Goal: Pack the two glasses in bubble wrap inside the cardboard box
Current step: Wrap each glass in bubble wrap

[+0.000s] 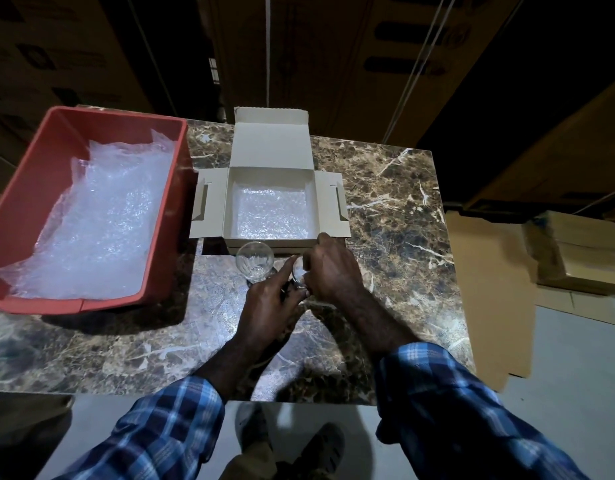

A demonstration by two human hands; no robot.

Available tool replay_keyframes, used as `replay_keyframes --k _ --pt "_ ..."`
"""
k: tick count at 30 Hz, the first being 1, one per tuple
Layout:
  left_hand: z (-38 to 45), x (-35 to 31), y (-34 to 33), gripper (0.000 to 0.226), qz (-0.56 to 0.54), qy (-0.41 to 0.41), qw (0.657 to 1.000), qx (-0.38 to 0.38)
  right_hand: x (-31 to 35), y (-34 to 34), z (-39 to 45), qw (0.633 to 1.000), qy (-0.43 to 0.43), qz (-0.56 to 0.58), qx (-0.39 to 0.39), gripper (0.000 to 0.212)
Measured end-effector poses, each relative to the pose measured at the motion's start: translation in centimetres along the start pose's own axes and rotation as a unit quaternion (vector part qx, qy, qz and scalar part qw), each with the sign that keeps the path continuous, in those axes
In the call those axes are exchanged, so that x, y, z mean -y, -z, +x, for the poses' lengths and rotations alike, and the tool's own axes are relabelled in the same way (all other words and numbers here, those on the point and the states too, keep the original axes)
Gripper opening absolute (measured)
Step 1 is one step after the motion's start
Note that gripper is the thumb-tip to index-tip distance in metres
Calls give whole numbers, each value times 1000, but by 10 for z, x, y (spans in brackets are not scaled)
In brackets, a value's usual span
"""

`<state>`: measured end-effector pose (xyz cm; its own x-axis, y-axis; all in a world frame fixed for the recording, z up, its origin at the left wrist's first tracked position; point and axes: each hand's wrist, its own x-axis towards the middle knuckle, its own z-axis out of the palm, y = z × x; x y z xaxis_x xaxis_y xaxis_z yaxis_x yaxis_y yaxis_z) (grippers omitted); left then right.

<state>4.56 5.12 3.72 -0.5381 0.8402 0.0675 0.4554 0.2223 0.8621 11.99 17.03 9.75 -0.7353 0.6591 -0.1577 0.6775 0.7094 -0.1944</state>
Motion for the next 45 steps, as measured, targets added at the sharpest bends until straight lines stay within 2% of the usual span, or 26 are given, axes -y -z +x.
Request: replay_keyframes --k 6,11,15,18,23,35,39,43,45 --pt "0 4 0 66 15 -12 1000 0 -5 -1 2 999 -12 28 24 29" --pt "0 3 3 65 15 -21 1000 0 -20 3 -1 979 -58 196 4 18" --pt "2 1 1 66 8 -28 1000 -2 -24 3 -7 992 -10 126 5 19" --pt "1 2 0 68 6 -29 1000 -1 -20 0 -9 997 -13 69 20 24" --pt "1 5 1 66 14 -16 1000 5 -13 1 -2 997 -27 66 11 14" --pt "1 7 0 66 19 -28 999 2 -11 -13 6 996 -61 65 24 13" --pt "2 6 0 66 32 -26 999 2 -17 -17 4 987 -62 148 15 13" --pt "2 3 2 66 41 -21 999 7 -22 -18 -14 946 -107 301 -65 19" --pt "2 1 3 65 51 -27 998 12 -23 -17 -20 936 -124 322 -66 22"
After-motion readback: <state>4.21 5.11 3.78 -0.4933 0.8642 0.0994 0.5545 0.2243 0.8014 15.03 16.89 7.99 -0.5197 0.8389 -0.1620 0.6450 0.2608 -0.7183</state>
